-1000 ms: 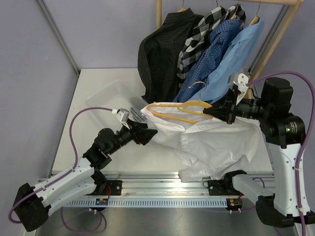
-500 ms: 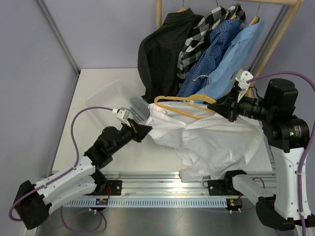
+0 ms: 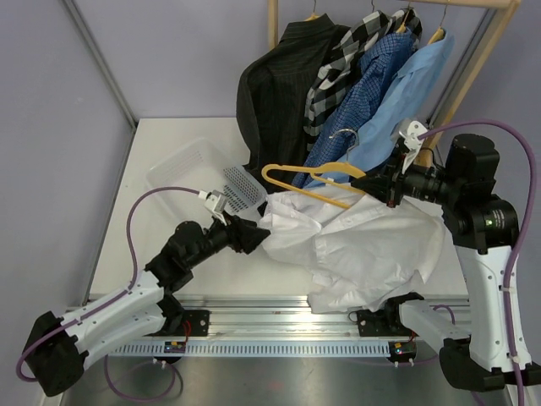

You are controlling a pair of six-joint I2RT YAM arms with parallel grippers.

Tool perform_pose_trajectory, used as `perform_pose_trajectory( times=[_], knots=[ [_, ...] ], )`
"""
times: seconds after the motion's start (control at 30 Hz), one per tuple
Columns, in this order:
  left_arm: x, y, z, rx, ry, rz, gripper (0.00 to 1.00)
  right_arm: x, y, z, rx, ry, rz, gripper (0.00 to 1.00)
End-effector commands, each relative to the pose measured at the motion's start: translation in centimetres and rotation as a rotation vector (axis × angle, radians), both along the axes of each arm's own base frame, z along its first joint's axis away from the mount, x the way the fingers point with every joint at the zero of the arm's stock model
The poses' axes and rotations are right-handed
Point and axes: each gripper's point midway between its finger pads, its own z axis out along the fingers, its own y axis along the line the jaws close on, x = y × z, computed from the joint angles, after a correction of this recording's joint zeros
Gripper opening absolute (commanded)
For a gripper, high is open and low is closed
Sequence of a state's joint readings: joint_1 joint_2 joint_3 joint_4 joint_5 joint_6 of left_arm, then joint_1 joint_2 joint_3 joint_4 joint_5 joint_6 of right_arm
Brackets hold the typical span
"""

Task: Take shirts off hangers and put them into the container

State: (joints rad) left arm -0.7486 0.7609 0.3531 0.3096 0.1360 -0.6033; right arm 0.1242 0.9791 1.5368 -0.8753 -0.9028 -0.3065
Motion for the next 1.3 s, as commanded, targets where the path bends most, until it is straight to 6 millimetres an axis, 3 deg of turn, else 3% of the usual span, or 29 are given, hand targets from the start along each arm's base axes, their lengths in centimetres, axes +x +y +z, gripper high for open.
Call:
perform_pose_trajectory(
  times=[0.0, 0.03, 0.1, 0.13, 0.27, 0.43, 0.57, 0.73, 0.97, 1.1, 1.27],
  knots=[
    [-1.5, -0.9, 4.2, 0.037, -0.200, -0.149, 0.75, 1.2, 0.0, -0.2, -0.018, -0.064, 0.004, 0.00],
    [-1.9, -0.7, 6.3, 0.034, -0.259, -0.162, 0.81, 1.4, -0.3, -0.9, -0.046, -0.063, 0.000, 0.00],
    [-2.8, 0.0, 6.5, 0.110, -0.310, -0.197, 0.99, 1.7, -0.3, -1.7, -0.072, -0.054, 0.009, 0.00],
    [-3.1, 0.4, 8.1, 0.114, -0.355, -0.201, 0.99, 1.4, -0.3, -2.4, -0.097, -0.055, 0.039, 0.00],
    [-5.5, 2.2, 10.9, 0.178, -0.484, -0.253, 0.99, 0.4, 0.4, -4.9, -0.156, -0.021, 0.203, 0.00],
    [-6.8, 2.7, 12.6, 0.279, -0.646, -0.343, 0.99, -2.1, 2.2, -7.5, -0.199, -0.003, 0.447, 0.00],
    [-7.2, 1.5, 11.8, 0.319, -0.682, -0.451, 0.99, -2.9, 4.5, -9.5, -0.261, 0.015, 0.565, 0.00],
    [-7.2, -0.8, 9.5, 0.295, -0.668, -0.582, 0.99, -3.4, 6.4, -8.8, -0.226, -0.050, 0.654, 0.00],
    [-7.3, -3.0, 8.4, 0.203, -0.627, -0.658, 0.99, -3.1, 8.2, -8.2, -0.189, -0.026, 0.703, 0.00],
    [-6.8, -3.5, 7.6, 0.205, -0.574, -0.656, 0.92, -3.1, 8.7, -8.0, -0.158, -0.014, 0.715, 0.00],
    [-6.4, -4.0, 6.9, 0.210, -0.532, -0.664, 0.65, -2.9, 9.0, -7.7, -0.139, -0.005, 0.718, 0.00]
  ],
)
